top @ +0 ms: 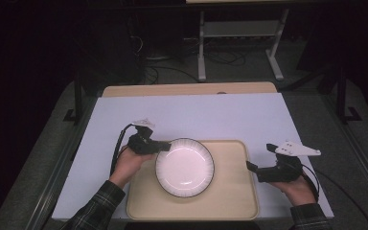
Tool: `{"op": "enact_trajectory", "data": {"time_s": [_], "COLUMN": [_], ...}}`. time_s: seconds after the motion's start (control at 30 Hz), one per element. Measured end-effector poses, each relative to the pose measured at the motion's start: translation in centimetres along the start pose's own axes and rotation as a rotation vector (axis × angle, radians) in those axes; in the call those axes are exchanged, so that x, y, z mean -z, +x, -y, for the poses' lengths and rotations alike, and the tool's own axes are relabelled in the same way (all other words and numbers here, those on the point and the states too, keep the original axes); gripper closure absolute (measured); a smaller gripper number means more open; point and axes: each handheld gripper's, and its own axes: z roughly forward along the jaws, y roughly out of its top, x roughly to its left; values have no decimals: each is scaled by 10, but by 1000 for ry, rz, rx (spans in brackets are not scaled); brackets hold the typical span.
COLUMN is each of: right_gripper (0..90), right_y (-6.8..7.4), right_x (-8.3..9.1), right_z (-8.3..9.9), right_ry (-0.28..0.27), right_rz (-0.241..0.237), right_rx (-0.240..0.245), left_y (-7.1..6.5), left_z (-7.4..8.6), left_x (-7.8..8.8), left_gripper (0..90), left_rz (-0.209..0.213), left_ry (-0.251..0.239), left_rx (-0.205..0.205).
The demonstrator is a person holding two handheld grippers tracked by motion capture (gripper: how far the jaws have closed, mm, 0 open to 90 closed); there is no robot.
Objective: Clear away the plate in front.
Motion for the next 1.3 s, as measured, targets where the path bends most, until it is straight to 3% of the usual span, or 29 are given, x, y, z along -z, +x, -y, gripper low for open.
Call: {"op": "enact_trajectory", "data": {"time_s": [0.4,0.9,1.13,1.2,1.3], "right_gripper": [0,0,0,0,0], "right_y": [1,1,1,1,2], "right_x": [-2,-3,-2,-2,-1], "right_z": [0,0,0,0,0], "right_ry": [8,10,10,9,7], "right_rz": [1,2,1,1,0], "right_rx": [5,8,10,11,10], "left_y": [9,9,9,9,10], "left_z": [4,7,8,8,7], "left_x": [-11,-21,-21,-19,-14], "left_gripper": [840,789,775,726,614], "left_rz": [-18,-87,-86,-112,-116], "left_ry": [34,106,103,97,68], "left_rx": [-17,-86,-103,-118,-121]}}
